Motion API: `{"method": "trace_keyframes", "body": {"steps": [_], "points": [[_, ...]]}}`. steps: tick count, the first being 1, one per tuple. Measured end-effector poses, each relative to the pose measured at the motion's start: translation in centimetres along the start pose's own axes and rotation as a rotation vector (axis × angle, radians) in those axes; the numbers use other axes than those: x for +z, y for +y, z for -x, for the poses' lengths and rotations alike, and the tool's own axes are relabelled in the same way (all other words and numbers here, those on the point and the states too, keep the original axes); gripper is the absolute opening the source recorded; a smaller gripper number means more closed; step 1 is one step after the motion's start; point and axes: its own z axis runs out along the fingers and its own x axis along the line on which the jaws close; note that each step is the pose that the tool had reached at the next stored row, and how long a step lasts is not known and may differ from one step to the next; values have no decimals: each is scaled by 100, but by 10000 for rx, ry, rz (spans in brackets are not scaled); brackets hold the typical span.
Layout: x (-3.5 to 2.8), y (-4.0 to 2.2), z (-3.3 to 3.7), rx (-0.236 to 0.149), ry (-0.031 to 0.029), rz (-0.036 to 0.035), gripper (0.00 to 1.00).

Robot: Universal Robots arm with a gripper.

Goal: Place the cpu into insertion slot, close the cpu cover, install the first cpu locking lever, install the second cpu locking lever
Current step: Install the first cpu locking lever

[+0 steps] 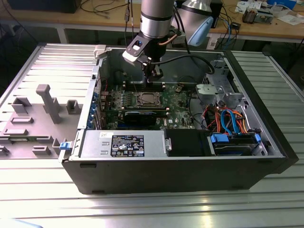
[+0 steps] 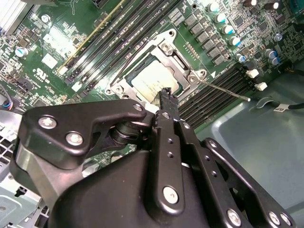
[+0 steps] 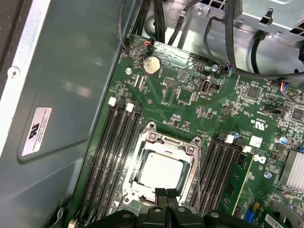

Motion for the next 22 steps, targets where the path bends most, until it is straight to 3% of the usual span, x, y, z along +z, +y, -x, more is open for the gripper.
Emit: {"method": "trace_keyframes", "body": {"steps": [22], "points": [[0,0,0,-511,-18,1,11]]}}
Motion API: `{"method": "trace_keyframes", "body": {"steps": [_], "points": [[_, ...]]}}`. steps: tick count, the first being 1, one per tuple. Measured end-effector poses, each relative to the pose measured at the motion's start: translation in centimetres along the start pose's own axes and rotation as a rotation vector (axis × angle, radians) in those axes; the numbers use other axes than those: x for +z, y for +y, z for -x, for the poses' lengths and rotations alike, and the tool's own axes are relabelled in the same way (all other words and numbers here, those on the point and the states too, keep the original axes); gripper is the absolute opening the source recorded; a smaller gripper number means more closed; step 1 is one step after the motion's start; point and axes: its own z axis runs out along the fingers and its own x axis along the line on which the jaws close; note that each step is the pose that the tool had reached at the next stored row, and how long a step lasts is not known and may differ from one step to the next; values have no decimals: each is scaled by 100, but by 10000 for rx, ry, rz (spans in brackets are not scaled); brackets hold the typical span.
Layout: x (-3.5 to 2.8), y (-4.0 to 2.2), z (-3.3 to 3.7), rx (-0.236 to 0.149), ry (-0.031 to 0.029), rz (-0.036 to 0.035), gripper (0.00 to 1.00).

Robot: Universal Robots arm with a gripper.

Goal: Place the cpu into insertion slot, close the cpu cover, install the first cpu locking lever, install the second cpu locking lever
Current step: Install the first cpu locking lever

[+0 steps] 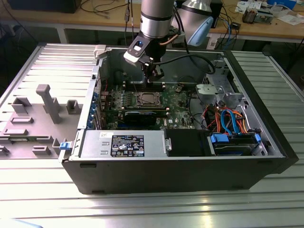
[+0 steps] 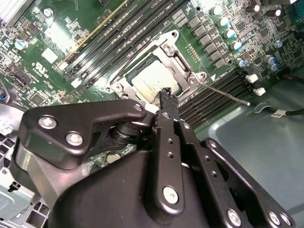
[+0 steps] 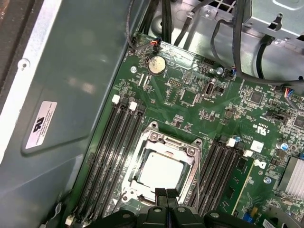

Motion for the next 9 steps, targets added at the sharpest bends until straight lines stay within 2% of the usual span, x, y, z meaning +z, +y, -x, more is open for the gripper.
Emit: {"method": "trace_keyframes", "body": {"steps": [9], "points": [[0,0,0,-293,-10,1,11]]}}
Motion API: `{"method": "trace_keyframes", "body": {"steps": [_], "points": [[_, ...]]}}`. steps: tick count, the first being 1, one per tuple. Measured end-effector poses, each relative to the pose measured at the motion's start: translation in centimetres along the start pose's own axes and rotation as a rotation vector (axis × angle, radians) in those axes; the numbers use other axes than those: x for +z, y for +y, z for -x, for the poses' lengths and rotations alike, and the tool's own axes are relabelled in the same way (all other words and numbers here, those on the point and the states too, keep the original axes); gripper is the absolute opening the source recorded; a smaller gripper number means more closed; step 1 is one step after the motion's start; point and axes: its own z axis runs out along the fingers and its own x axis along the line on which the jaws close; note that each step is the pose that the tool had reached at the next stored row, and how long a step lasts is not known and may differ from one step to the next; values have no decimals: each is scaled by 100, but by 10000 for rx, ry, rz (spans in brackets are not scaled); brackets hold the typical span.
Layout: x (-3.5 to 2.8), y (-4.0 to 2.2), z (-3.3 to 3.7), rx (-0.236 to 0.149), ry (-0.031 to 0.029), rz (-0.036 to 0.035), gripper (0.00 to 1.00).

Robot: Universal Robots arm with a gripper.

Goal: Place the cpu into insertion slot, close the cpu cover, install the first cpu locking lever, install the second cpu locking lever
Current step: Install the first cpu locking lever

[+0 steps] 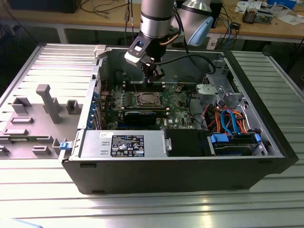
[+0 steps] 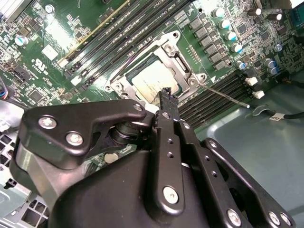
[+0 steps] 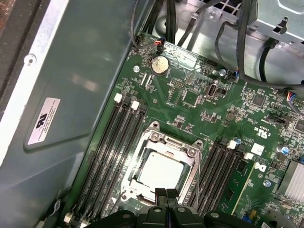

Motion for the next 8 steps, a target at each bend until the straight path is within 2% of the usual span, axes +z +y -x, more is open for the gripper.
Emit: {"method": "trace_keyframes", "body": {"steps": [8], "points": [[0,0,0,-200,-7,1,11]]}}
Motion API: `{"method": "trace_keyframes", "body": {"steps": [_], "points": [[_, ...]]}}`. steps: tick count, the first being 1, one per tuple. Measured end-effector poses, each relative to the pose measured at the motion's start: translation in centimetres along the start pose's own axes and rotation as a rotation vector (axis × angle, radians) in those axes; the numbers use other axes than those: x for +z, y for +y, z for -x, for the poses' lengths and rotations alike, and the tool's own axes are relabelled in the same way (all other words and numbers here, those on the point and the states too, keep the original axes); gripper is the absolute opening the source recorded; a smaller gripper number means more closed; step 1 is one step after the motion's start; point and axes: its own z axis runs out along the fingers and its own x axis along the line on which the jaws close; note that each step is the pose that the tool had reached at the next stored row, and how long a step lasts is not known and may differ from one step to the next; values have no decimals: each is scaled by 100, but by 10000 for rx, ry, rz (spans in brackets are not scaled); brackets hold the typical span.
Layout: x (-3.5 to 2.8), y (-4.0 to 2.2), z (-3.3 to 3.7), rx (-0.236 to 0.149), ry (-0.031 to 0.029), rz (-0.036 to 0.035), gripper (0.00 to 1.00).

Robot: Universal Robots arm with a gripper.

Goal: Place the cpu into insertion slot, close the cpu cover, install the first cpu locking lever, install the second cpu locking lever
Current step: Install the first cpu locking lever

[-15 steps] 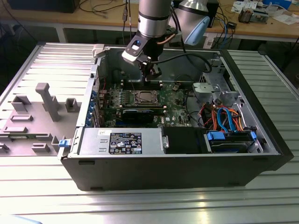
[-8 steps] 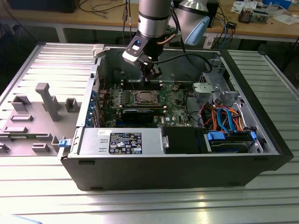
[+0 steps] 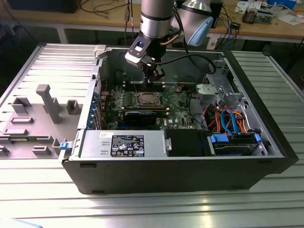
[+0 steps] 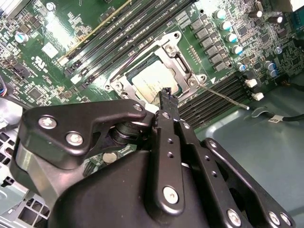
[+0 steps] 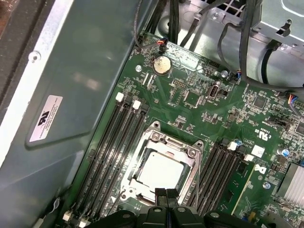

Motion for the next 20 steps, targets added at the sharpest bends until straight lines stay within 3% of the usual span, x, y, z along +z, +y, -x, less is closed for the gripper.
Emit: {"method": "trace_keyframes", "body": {"steps": [20], "points": [[0,0,0,-465,-17,1,11]]}}
